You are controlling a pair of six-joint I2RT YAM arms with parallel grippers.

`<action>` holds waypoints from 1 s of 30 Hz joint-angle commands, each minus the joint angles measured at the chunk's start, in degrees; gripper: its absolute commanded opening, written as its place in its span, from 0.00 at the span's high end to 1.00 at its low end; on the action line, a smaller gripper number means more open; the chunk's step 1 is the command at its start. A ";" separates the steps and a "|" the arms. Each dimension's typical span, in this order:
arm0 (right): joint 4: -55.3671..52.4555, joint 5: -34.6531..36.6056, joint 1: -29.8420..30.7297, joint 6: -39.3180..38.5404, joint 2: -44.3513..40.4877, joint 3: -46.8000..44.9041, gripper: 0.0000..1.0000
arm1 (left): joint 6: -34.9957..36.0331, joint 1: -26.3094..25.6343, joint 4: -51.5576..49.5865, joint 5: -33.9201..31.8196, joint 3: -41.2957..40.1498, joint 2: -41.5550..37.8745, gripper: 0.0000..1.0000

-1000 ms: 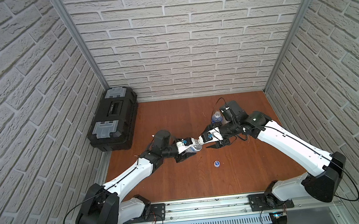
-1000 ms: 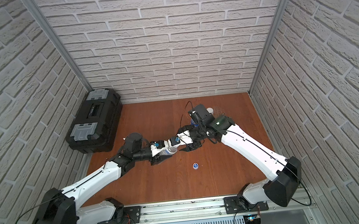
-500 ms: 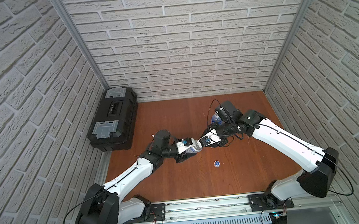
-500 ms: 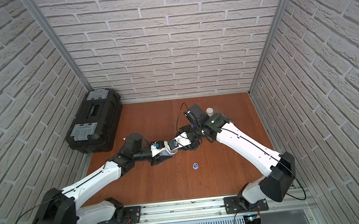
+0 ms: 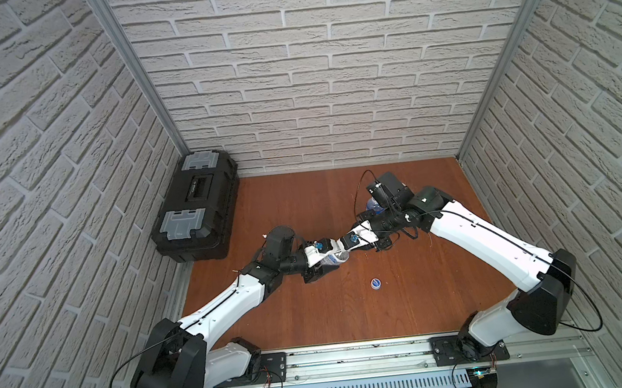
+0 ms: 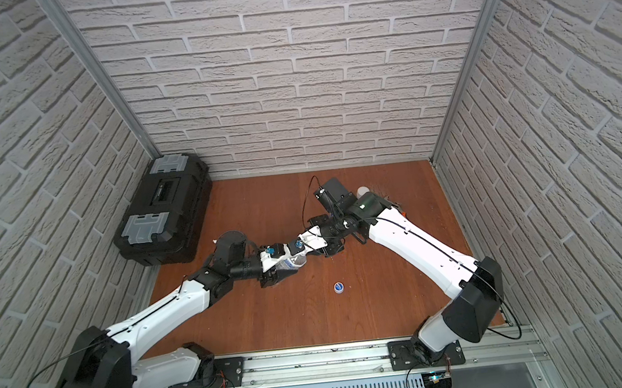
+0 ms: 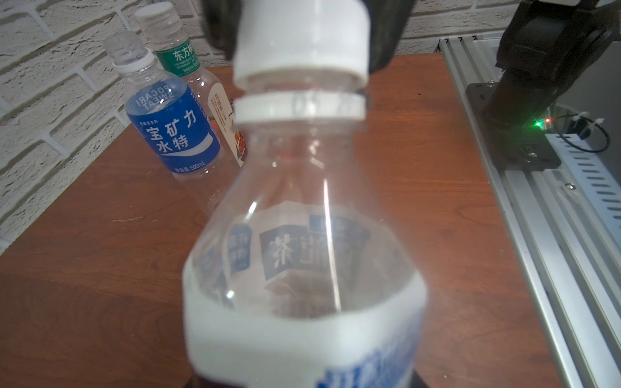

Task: Screw on the bottle caps
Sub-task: Screw the bottle cap onto the plastic bottle.

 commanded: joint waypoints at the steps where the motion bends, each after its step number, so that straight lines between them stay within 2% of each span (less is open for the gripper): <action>1: -3.47 -0.72 1.53 12.65 3.39 1.39 0.78 | -0.93 -2.26 10.96 -3.46 -0.97 -3.32 0.61; 5: 0.18 0.32 1.91 28.89 3.55 -1.07 0.79 | -1.18 -3.89 16.03 -9.01 -3.40 -5.60 0.62; 11: 6.24 10.50 1.61 58.27 2.46 -3.20 0.84 | -1.00 -5.96 20.01 -15.87 -5.03 -7.53 0.62; 15: 7.10 6.45 0.69 72.75 3.24 -2.59 0.85 | 0.24 -8.62 22.34 -22.37 -6.16 -8.30 0.62; 18: 10.09 4.67 -0.02 88.00 2.88 -3.89 0.85 | 2.16 -10.93 23.27 -27.64 -6.70 -8.64 0.62; 20: 13.50 2.76 -1.07 99.33 2.08 -6.28 0.85 | 2.38 -11.57 24.73 -29.66 -7.45 -8.66 0.62; 24: 23.76 3.42 -1.33 119.02 -1.67 -14.38 0.87 | 3.04 -12.53 25.34 -32.70 -7.86 -8.09 0.61; 27: 26.68 4.51 -1.11 129.71 -2.84 -16.69 0.84 | 5.57 -14.27 23.93 -35.75 -7.46 -7.37 0.61; 30: 26.15 6.80 -0.12 135.99 -3.43 -16.21 0.83 | 8.46 -16.40 24.60 -39.50 -7.84 -6.55 0.61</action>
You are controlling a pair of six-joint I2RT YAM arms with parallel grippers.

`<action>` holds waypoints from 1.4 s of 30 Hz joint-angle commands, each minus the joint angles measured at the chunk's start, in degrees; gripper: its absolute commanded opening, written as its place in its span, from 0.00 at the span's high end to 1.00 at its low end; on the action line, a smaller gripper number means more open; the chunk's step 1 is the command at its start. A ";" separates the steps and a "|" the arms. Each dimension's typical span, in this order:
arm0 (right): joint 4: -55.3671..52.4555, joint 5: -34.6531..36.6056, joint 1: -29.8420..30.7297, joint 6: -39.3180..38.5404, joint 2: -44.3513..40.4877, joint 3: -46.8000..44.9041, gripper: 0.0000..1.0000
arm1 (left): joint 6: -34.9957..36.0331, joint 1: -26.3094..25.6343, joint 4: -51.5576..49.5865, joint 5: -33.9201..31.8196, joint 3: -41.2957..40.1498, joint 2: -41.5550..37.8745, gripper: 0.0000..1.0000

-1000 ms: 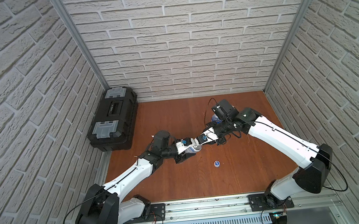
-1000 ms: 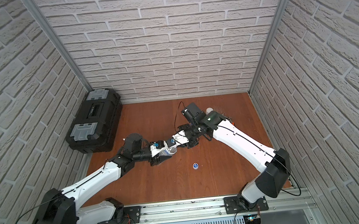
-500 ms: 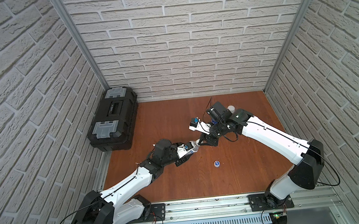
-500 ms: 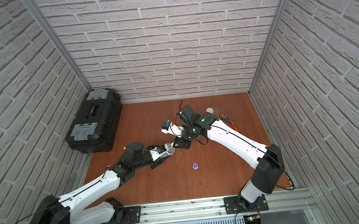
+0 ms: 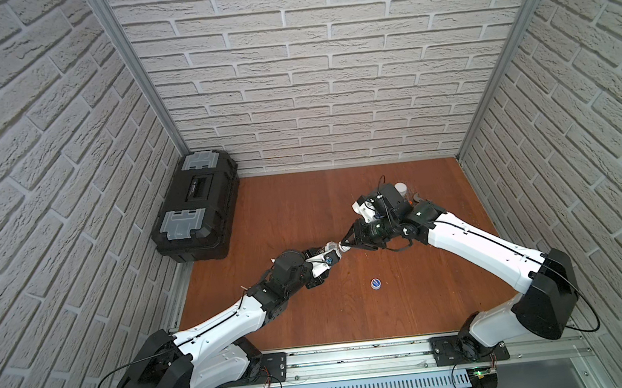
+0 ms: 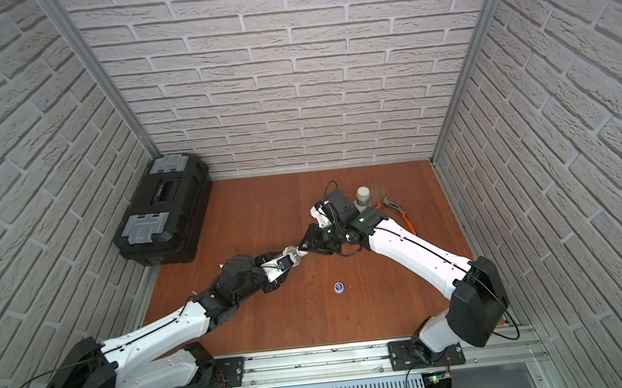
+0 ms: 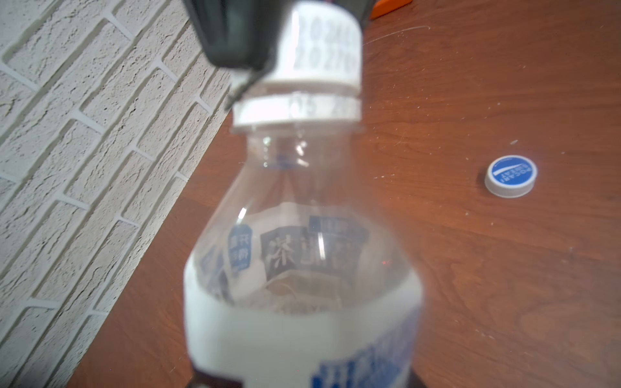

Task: Screw on the bottle caps
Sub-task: Screw the bottle cap onto the plastic bottle.

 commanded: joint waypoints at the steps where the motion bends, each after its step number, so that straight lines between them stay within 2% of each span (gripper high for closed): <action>1: 7.20 5.80 0.94 17.12 -0.59 -1.87 0.82 | 5.11 -3.65 14.43 -0.74 1.09 -0.23 0.61; 3: 9.83 6.06 0.79 23.28 -2.17 -4.64 0.82 | 5.86 -3.85 14.80 -2.03 0.70 0.74 0.61; 4: 10.25 6.36 0.77 23.79 -2.62 -4.96 0.82 | 6.00 -3.90 14.72 -2.38 0.76 1.06 0.61; 5: 10.24 6.50 0.48 22.90 -3.01 -4.53 0.81 | 6.11 -3.90 14.22 -2.67 0.78 1.24 0.61; 7: 8.95 7.01 -0.38 17.57 -3.76 -2.43 0.69 | 6.14 -3.60 12.48 -2.49 1.04 1.19 0.60; 10: 6.70 8.82 -1.55 3.50 -4.98 2.04 0.52 | 4.19 -1.39 8.19 -0.01 1.90 0.92 0.58; 12: 2.92 10.50 -2.29 -10.32 -5.07 6.49 0.38 | 2.07 1.29 8.54 2.52 1.16 1.39 0.58; 15: -2.38 11.56 -2.66 -30.91 -5.10 11.52 0.32 | -0.36 5.00 6.11 9.73 1.42 1.63 0.56; 16: -2.88 11.32 -2.75 -35.43 -5.29 12.16 0.31 | -0.77 5.86 4.39 12.70 2.06 1.71 0.56; 19: -3.78 4.27 -2.59 -54.44 -5.65 13.15 0.35 | -1.07 8.03 -0.01 20.63 4.04 2.18 0.57; 21: -8.19 -3.07 -2.44 -69.79 -5.53 14.26 0.40 | -1.78 9.95 -2.35 26.89 5.51 2.59 0.57; 23: -12.15 -5.69 -2.48 -81.67 -6.03 13.78 0.42 | -2.01 11.56 -4.70 32.18 7.08 2.94 0.57; 26: -17.58 -8.88 -2.38 -97.97 -6.74 12.84 0.45 | -1.70 12.91 -6.86 36.12 8.87 4.52 0.57; 28: -15.08 -8.37 -2.31 -100.46 -7.62 11.02 0.44 | -1.62 13.20 -8.02 37.68 9.96 5.70 0.58; 32: -16.25 -9.56 -1.73 -114.67 -7.75 9.90 0.46 | -1.57 13.22 -10.03 40.62 11.89 6.81 0.59; 34: -18.03 -7.37 -0.75 -119.35 -6.49 11.07 0.46 | -1.92 13.22 -9.66 41.35 11.81 6.67 0.59; 38: -19.74 0.40 1.78 -124.13 -3.81 12.71 0.47 | -2.28 13.20 -9.40 42.01 11.61 5.86 0.58; 42: -19.22 1.61 2.52 -126.34 -2.61 12.54 0.46 | -2.47 13.23 -8.64 42.31 11.12 5.64 0.59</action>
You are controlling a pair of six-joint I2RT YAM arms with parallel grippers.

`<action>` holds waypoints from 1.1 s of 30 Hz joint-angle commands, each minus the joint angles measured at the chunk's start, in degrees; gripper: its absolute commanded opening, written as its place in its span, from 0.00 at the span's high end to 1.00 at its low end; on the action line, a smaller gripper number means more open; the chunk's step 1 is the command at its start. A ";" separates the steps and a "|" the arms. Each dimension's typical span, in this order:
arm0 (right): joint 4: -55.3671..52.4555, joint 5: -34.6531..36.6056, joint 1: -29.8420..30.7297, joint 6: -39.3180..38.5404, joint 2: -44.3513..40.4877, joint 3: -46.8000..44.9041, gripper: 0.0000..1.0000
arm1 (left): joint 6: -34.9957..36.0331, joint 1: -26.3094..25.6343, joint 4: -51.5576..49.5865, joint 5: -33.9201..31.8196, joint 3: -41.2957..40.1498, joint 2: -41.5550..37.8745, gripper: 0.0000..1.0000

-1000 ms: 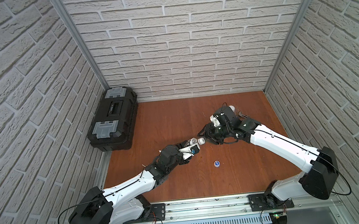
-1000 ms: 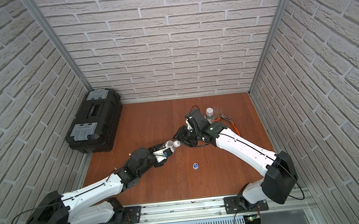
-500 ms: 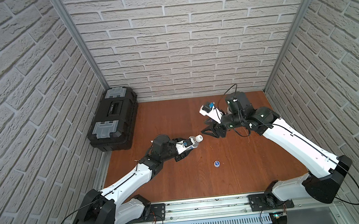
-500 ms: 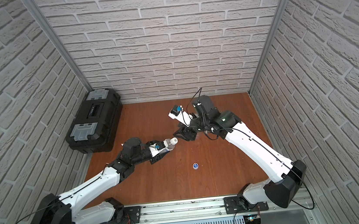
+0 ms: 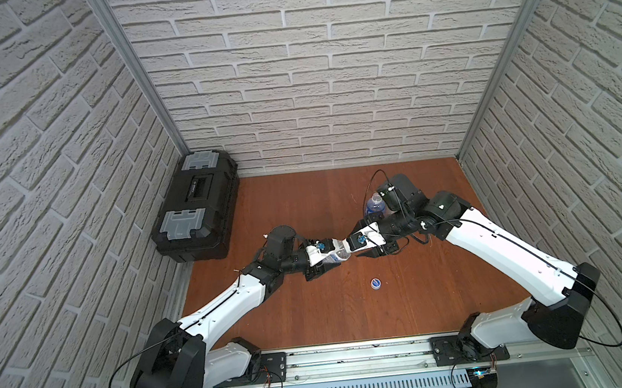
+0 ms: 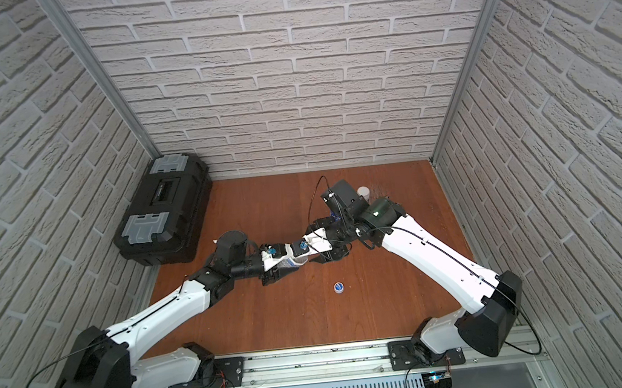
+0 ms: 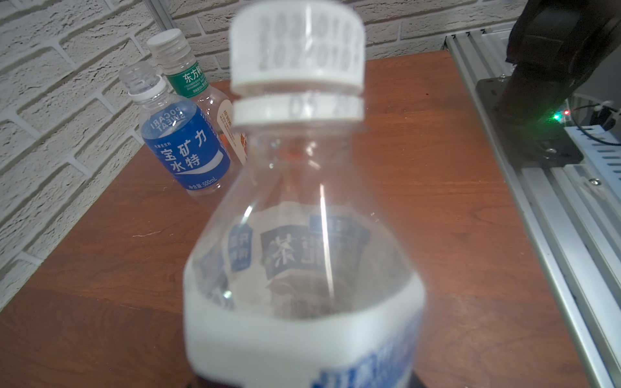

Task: Screw on the bottle caps
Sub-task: Screw the bottle cap onto the plastic bottle.

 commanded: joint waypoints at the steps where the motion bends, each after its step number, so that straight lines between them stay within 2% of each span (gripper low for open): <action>1: -0.48 2.53 0.71 -5.38 1.03 1.25 0.46 | -0.83 0.23 1.45 2.59 0.62 -0.88 0.59; 8: 0.00 4.72 1.00 -6.65 1.58 0.86 0.51 | -1.03 0.27 1.18 2.91 0.48 -0.98 0.58; 16: -1.61 2.93 1.00 -5.29 3.32 2.37 0.69 | -1.38 0.19 2.23 2.96 0.53 -1.05 0.58; 19: -0.46 2.96 1.00 -1.83 4.22 2.77 0.73 | -1.63 0.19 2.28 2.90 0.51 -1.30 0.58; 22: -0.70 3.49 1.01 5.45 6.28 4.70 0.83 | -2.28 -0.20 2.92 1.87 0.38 -2.22 0.58; 26: -2.26 3.23 1.01 18.59 8.70 5.52 0.86 | -1.31 -2.46 3.91 -3.54 -0.69 -5.47 0.59; 28: -2.76 4.32 1.00 28.47 10.26 6.38 0.87 | -0.38 -4.54 4.93 -9.05 -1.53 -7.35 0.58; 30: -2.09 4.41 0.73 42.88 11.78 7.36 0.93 | 1.26 -7.06 6.85 -14.78 -2.94 -9.34 0.58; 33: 3.37 3.91 0.40 60.14 11.50 5.17 0.97 | 3.45 -10.47 9.64 -22.50 -4.60 -11.61 0.58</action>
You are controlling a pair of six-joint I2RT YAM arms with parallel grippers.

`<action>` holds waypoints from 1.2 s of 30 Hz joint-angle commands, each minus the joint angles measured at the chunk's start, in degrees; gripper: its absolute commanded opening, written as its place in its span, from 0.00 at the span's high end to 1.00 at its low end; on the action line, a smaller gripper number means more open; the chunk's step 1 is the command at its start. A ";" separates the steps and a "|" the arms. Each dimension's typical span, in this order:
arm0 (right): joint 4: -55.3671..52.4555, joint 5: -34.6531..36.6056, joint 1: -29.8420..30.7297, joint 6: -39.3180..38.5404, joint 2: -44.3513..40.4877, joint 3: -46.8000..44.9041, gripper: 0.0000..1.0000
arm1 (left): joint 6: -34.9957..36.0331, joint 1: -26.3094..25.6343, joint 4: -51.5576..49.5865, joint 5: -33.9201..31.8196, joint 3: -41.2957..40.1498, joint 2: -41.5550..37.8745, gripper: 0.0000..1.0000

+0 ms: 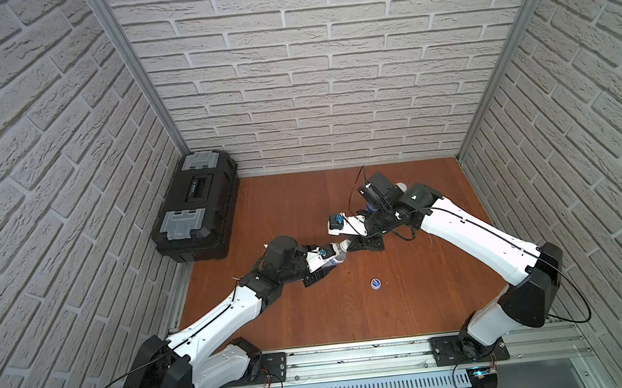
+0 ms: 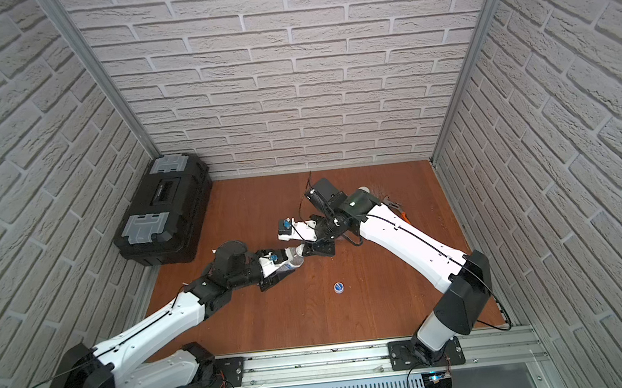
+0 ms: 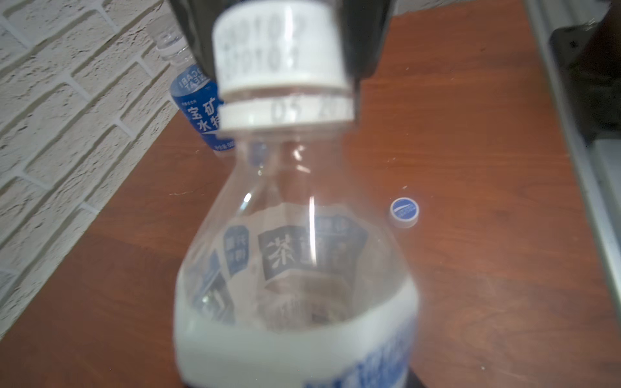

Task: Screw on the bottle caps
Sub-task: Screw the bottle cap onto the plastic bottle.

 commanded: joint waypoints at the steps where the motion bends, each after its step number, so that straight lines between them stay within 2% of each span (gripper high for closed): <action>1: 10.25 -0.08 -0.57 29.10 0.76 -3.08 0.97 | 5.01 -5.12 12.65 -5.75 -0.59 -4.16 0.58; 5: 25.07 -4.14 -4.04 56.60 -2.50 -12.22 0.97 | 7.41 -8.06 16.07 -13.04 -2.35 -4.87 0.58; 7: 27.38 -1.38 -5.46 71.76 -2.93 -14.91 0.97 | 8.06 -9.45 17.75 -16.89 -2.74 -4.72 0.58; 9: 33.76 -0.33 -5.59 86.28 -4.78 -21.38 0.97 | 9.20 -10.71 17.55 -19.39 -2.39 -4.37 0.58; 12: 41.15 0.90 -4.71 103.30 -6.97 -29.39 0.97 | 11.94 -13.17 19.23 -22.34 -2.81 -3.69 0.58; 14: 42.84 0.51 -4.70 108.93 -7.17 -30.53 0.97 | 13.61 -14.46 21.09 -24.60 -3.41 -2.87 0.57; 18: 44.82 2.02 -4.64 114.13 -8.32 -30.23 0.97 | 16.46 -16.45 24.97 -28.97 -5.05 -0.42 0.58; 20: 46.35 2.77 -4.73 114.35 -9.24 -30.04 0.96 | 16.37 -16.45 25.03 -29.51 -5.61 0.28 0.58; 21: 45.89 3.02 -4.91 111.80 -9.74 -29.18 0.90 | 16.19 -16.37 24.80 -29.61 -5.88 0.57 0.58; 22: 44.91 3.29 -5.15 107.81 -10.13 -27.90 0.82 | 15.56 -16.03 24.59 -29.70 -6.20 0.71 0.58; 24: 40.64 4.56 -5.50 95.11 -10.84 -24.08 0.58 | 12.50 -14.62 24.66 -29.62 -7.06 0.83 0.58; 27: 38.34 5.50 -5.48 78.63 -12.41 -21.73 0.37 | 6.29 -12.12 26.17 -29.38 -8.37 0.45 0.57; 29: 39.47 7.33 -5.24 73.14 -14.05 -22.99 0.30 | 2.19 -10.51 27.21 -27.31 -8.93 -0.38 0.57; 31: 44.83 10.26 -4.66 72.99 -16.41 -26.83 0.25 | -1.76 -9.12 28.14 -24.22 -8.90 -1.09 0.56; 34: 55.13 9.90 -3.05 73.75 -17.70 -31.05 0.25 | -6.12 -7.65 28.89 -23.05 -7.75 -1.25 0.56; 36: 57.88 11.45 -0.71 71.73 -17.23 -31.53 0.24 | -8.66 -7.15 28.66 -22.20 -6.84 -1.35 0.56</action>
